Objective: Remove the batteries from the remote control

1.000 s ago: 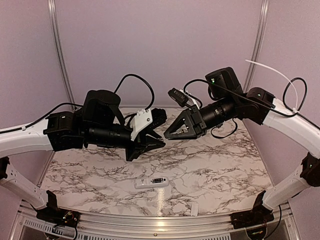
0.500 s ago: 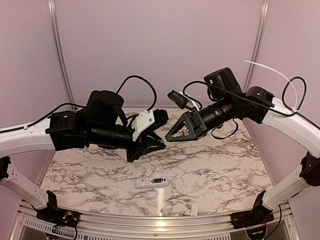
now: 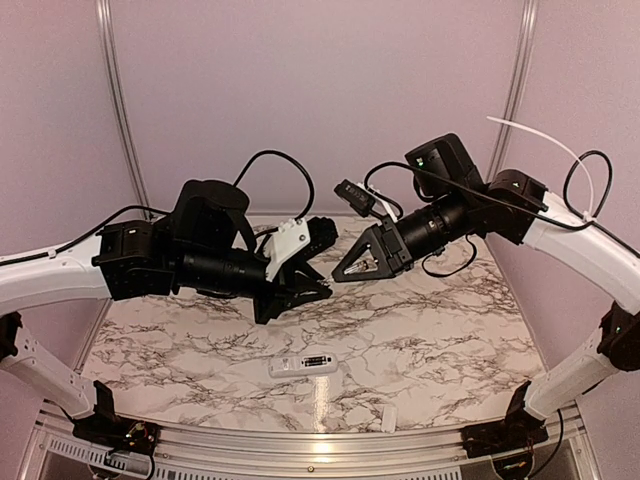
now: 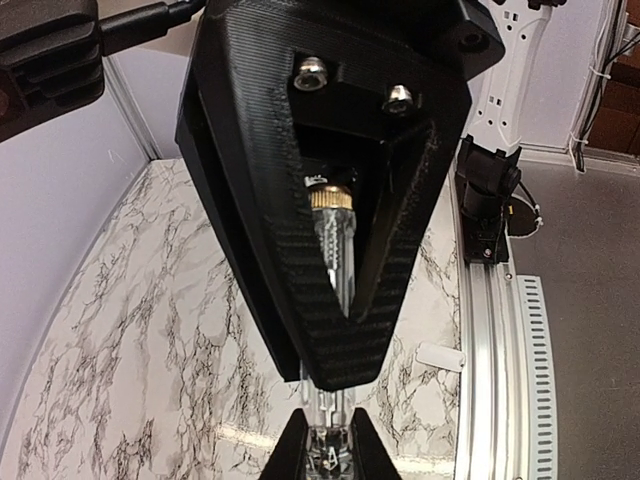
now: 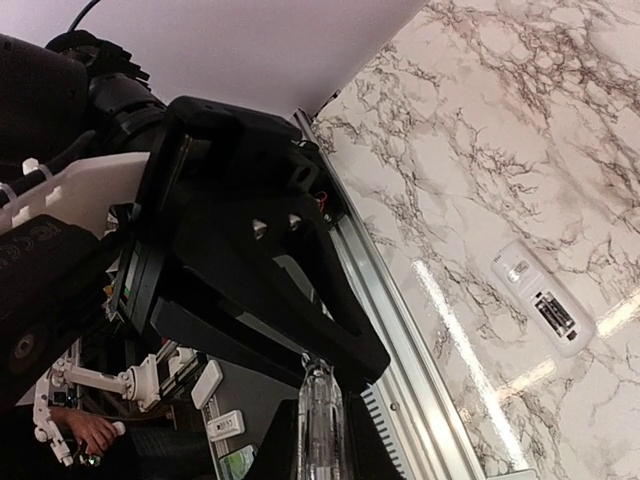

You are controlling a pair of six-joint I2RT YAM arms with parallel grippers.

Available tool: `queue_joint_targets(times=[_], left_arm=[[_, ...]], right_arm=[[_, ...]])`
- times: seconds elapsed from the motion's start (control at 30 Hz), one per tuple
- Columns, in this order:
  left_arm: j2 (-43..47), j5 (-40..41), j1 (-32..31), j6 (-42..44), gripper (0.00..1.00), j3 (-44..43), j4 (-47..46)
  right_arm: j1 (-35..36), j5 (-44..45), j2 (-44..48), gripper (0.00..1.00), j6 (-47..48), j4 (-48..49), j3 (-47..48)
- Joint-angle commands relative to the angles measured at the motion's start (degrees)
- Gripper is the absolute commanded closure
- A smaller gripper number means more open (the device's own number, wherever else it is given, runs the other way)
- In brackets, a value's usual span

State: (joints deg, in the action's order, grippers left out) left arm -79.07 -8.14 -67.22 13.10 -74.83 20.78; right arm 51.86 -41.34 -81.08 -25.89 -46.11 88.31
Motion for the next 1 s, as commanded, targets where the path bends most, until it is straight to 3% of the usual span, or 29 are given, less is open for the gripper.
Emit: queue_joint_targets(times=[0.0, 0.13, 0.2, 0.23, 0.3, 0.43, 0.57, 0.73, 0.97], left_arm=[[-1.18, -0.65, 0.34, -0.98, 1.0, -1.51, 1.28], [-0.94, -0.45, 0.34, -0.95, 0.98, -1.22, 0.79], [-0.06, -0.76, 0.34, -0.75, 0.63, -0.24, -0.08], [0.8, -0.12, 0.34, -0.9, 0.5, 0.62, -1.01], [3.08, 0.9, 0.34, -0.89, 0.32, 2.96, -3.25], [8.93, 4.22, 0.34, 0.08, 0.08, 8.38, -5.82], [14.64, 7.56, 0.38, 2.34, 0.01, 13.19, -4.64], [19.39, 13.05, 0.34, 4.57, 0.01, 16.9, -0.95], [22.94, 14.08, 0.34, 6.64, 0.01, 21.82, 1.1]], right_arm=[[0.35, 0.82, -0.97, 0.95, 1.18, -1.22, 1.83], [0.35, 1.44, -1.04, 1.0, 1.27, -1.85, 1.43], [0.35, 3.47, -0.86, 1.0, 1.05, -2.47, 1.42], [0.35, 4.63, -0.44, 1.0, 0.95, -2.79, 1.38], [0.31, 6.33, 0.34, 1.0, 0.47, -3.01, 0.86], [0.35, 9.47, 1.58, 1.0, -1.08, -3.2, 0.16], [0.35, 11.28, 2.43, 1.0, -2.66, -3.21, -0.51], [0.37, 12.56, 2.83, 1.0, -4.21, -3.17, -1.36], [0.35, 14.03, 2.05, 1.0, -5.47, -3.52, -1.22]])
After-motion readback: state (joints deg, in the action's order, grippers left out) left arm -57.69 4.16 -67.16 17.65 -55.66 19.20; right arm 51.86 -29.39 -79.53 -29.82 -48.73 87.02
